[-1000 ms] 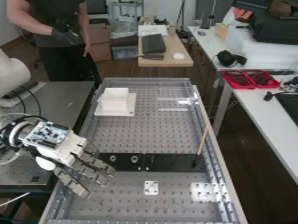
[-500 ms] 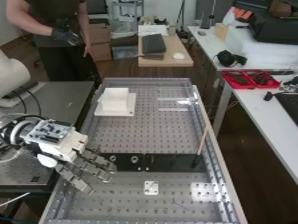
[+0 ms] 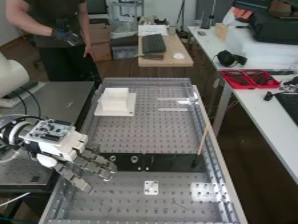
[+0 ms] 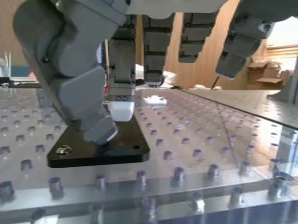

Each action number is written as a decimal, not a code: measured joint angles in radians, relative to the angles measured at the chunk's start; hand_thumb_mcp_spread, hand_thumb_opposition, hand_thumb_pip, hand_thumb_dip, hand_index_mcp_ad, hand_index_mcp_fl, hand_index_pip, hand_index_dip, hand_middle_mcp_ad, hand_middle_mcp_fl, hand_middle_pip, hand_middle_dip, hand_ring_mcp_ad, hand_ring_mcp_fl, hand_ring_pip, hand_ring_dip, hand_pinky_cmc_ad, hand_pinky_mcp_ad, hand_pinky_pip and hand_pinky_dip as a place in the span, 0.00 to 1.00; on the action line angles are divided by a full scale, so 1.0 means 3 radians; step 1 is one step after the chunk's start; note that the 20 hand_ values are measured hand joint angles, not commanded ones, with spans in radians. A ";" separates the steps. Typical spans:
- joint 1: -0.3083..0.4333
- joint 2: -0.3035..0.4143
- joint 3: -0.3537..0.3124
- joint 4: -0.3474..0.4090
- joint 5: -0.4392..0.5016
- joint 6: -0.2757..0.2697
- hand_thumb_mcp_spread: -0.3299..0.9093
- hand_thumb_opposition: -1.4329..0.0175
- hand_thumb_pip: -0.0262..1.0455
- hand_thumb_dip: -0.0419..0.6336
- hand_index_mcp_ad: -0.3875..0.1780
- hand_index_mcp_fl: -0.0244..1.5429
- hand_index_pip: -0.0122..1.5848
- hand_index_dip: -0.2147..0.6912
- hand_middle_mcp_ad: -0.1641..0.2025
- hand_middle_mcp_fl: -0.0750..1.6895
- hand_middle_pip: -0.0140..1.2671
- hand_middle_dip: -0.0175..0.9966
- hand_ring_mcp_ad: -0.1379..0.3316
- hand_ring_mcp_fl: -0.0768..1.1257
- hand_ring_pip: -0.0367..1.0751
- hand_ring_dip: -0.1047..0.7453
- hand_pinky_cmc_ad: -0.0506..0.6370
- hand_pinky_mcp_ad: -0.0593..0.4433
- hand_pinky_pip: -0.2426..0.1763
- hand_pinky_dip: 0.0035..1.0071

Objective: Grab the smaller nut and place it in the white container

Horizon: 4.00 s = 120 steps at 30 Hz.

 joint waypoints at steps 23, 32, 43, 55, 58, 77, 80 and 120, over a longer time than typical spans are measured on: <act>0.0013 -0.0017 0.0005 -0.0023 -0.0013 0.0058 0.63 0.38 0.67 0.46 0.52 0.08 0.98 0.45 0.47 0.16 0.11 0.25 0.51 0.06 0.12 0.22 0.59 0.67 0.52 0.24; 0.0019 -0.0016 0.0003 -0.0022 0.0009 0.0087 0.63 0.38 0.67 0.46 0.52 0.08 0.98 0.45 0.47 0.16 0.11 0.25 0.51 0.06 0.12 0.22 0.58 0.67 0.52 0.24; 0.0048 -0.0018 -0.0013 -0.0015 0.0053 0.0095 0.63 0.38 0.67 0.47 0.52 0.08 0.98 0.44 0.47 0.16 0.11 0.25 0.51 0.06 0.12 0.22 0.58 0.67 0.52 0.24; 0.0055 -0.0016 -0.0026 0.0004 0.0071 0.0142 0.63 0.38 0.66 0.46 0.52 0.10 0.98 0.43 0.47 0.17 0.11 0.25 0.51 0.06 0.12 0.22 0.58 0.67 0.52 0.24; 0.0054 -0.0019 -0.0023 0.0007 0.0072 0.0147 0.63 0.38 0.66 0.47 0.52 0.11 0.98 0.43 0.47 0.17 0.11 0.25 0.51 0.06 0.12 0.22 0.58 0.67 0.55 0.23; 0.0091 -0.0035 -0.0012 0.0006 0.0110 0.0113 0.65 0.38 0.65 0.49 0.51 0.19 0.96 0.44 0.47 0.20 0.11 0.25 0.50 0.08 0.12 0.22 0.58 0.67 0.60 0.19; 0.0097 -0.0035 -0.0013 0.0006 0.0119 0.0110 0.66 0.38 0.65 0.50 0.52 0.19 0.96 0.44 0.47 0.20 0.11 0.25 0.50 0.08 0.12 0.22 0.58 0.67 0.62 0.19; 0.0277 0.0578 0.0065 -0.0379 -0.0041 0.0014 0.74 0.32 0.54 0.43 0.44 0.30 0.96 0.50 0.48 0.22 0.11 0.25 0.49 0.09 0.13 0.23 0.58 0.67 0.66 0.19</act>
